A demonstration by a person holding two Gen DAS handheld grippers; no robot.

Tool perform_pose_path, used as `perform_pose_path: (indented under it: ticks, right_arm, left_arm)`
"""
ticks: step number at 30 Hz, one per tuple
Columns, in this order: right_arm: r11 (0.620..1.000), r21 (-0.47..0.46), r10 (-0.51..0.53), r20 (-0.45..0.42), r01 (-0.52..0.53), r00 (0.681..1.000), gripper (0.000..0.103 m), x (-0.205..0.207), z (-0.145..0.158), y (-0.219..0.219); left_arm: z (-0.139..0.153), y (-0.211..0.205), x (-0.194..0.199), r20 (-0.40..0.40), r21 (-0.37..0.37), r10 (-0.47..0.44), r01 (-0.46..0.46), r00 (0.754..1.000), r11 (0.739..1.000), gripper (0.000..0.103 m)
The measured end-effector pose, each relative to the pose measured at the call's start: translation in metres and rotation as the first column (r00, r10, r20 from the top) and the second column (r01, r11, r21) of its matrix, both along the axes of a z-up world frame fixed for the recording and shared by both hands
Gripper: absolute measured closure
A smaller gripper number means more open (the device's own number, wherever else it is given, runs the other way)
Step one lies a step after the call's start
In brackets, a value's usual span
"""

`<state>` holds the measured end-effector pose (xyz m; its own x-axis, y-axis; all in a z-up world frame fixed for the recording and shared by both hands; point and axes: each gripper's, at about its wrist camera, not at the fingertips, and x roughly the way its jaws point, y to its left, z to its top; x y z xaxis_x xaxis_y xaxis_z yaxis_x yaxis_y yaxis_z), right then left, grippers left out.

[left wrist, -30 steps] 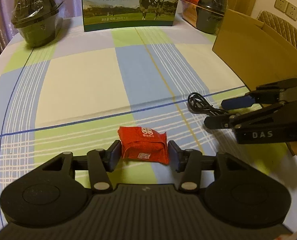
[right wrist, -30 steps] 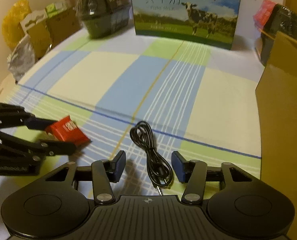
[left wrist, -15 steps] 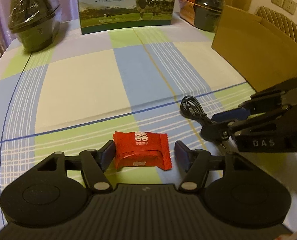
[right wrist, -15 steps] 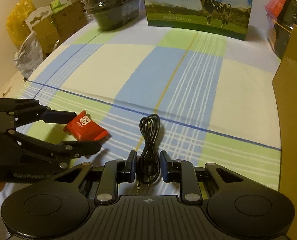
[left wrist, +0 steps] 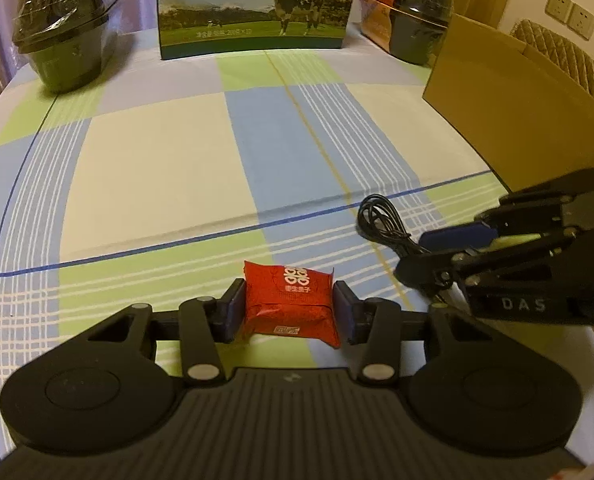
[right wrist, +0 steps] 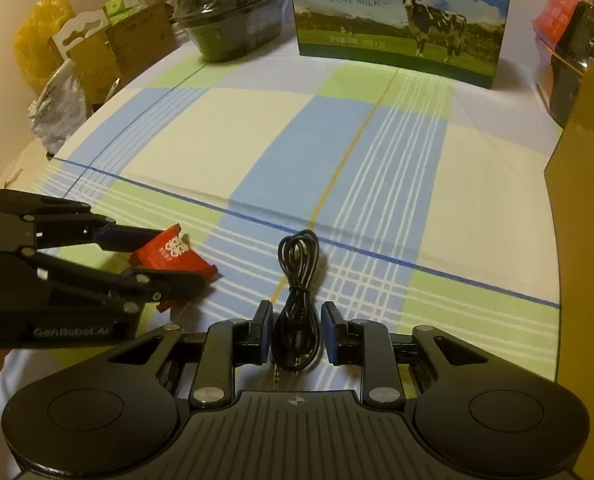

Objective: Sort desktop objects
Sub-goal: 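Lift the candy packet with the left gripper while the right gripper lifts the cable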

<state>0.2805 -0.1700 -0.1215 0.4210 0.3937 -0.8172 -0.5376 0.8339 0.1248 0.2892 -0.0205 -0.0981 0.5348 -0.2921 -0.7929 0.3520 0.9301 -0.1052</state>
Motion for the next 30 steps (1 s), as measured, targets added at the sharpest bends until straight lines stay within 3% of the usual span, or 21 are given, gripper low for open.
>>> perform_pose_path:
  ticks: [5,13,17,26,28,30]
  right_arm:
    - [1.0,0.001,0.001,0.013,-0.001,1.0,0.07,0.0,-0.001,0.0]
    - [1.0,0.004,0.006,0.036,-0.006,0.999,0.07,0.0,-0.002,0.001]
    - [1.0,-0.003,0.017,0.052,-0.017,0.999,0.07,0.0,-0.002,0.003]
    - [0.997,-0.029,0.068,0.066,-0.066,0.996,0.07,-0.002,-0.005,0.013]
    - [0.998,-0.033,0.061,0.064,-0.059,0.996,0.074,-0.001,-0.005,0.014]
    - [0.999,-0.036,0.042,0.055,-0.04,0.998,0.088,0.0,-0.003,0.013]
  left_arm:
    - [0.0,-0.003,-0.003,0.015,0.023,-0.029,0.028,0.999,0.999,0.062]
    - [-0.004,-0.012,-0.008,0.034,0.095,-0.06,0.057,0.998,0.994,0.054]
    - [-0.004,-0.01,-0.008,0.028,0.089,-0.053,0.051,0.998,0.995,0.053]
    - [-0.001,-0.008,-0.008,0.006,0.076,-0.042,0.042,0.999,0.996,0.062]
    - [0.0,-0.007,-0.007,-0.002,0.065,-0.033,0.034,0.999,0.997,0.064]
    - [0.001,-0.005,-0.007,-0.012,0.052,-0.02,0.021,1.0,0.998,0.064]
